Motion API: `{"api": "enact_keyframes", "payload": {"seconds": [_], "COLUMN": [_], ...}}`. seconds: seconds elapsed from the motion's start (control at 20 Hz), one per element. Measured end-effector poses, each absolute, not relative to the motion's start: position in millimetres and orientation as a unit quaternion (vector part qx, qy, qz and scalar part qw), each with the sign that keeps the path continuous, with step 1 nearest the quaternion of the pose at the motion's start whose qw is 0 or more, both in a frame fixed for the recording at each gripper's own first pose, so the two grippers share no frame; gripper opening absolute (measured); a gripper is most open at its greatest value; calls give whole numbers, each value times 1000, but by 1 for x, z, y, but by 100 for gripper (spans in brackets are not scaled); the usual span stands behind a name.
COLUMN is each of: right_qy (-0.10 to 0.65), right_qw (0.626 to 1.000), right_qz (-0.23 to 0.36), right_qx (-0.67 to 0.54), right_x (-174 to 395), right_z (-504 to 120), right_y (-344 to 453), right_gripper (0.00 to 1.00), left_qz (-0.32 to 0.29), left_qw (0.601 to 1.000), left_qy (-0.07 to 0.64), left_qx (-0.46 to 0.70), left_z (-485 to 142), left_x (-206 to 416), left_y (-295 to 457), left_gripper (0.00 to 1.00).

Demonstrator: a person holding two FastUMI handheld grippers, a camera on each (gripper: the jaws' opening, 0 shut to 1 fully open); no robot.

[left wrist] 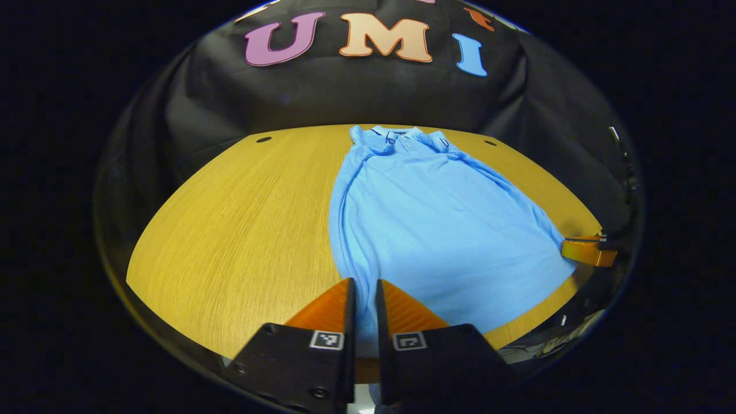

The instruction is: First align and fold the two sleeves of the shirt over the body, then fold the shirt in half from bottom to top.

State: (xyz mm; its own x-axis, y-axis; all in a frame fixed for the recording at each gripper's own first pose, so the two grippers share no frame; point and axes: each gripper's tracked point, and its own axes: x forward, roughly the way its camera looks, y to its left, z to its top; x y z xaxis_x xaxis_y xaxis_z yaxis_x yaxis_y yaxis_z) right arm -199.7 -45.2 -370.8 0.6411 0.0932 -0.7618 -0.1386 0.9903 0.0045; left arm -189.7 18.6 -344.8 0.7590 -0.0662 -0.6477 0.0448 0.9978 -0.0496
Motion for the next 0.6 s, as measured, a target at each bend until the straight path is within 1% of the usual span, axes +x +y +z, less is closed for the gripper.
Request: {"api": "enact_keyframes", "payload": {"seconds": [0.05,0.1,0.15,0.2,0.25,0.3,0.4,0.6], "right_qy": [425,426,429,430,437,444,440,422], "right_qw": [902,902,900,900,897,893,895,902], "right_qz": [68,63,65,65,69,70,70,77], "right_qx": [-30,-27,-28,-24,-12,-2,12,35], "right_x": [-200,-195,-200,-199,-201,-201,-195,-170], "right_z": [-374,-378,-372,-371,-373,-372,-362,-338], "right_y": [-41,-39,-43,-42,-38,-35,-33,-26], "right_gripper": [8,4,3,3,0,3,3,3], "left_qz": [-25,-22,-23,-24,-24,-23,-19,-34], "left_qw": [937,935,933,930,926,922,916,925], "left_qy": [349,353,358,366,373,385,398,376], "left_qx": [-20,-27,-34,-41,-45,-48,-51,-53], "left_z": [-344,-344,-343,-344,-343,-345,-341,-313], "left_x": [-192,-192,-192,-193,-193,-192,-190,-165], "left_y": [19,19,18,18,19,20,24,22], "left_gripper": [3,2,0,0,0,0,0,0]}}
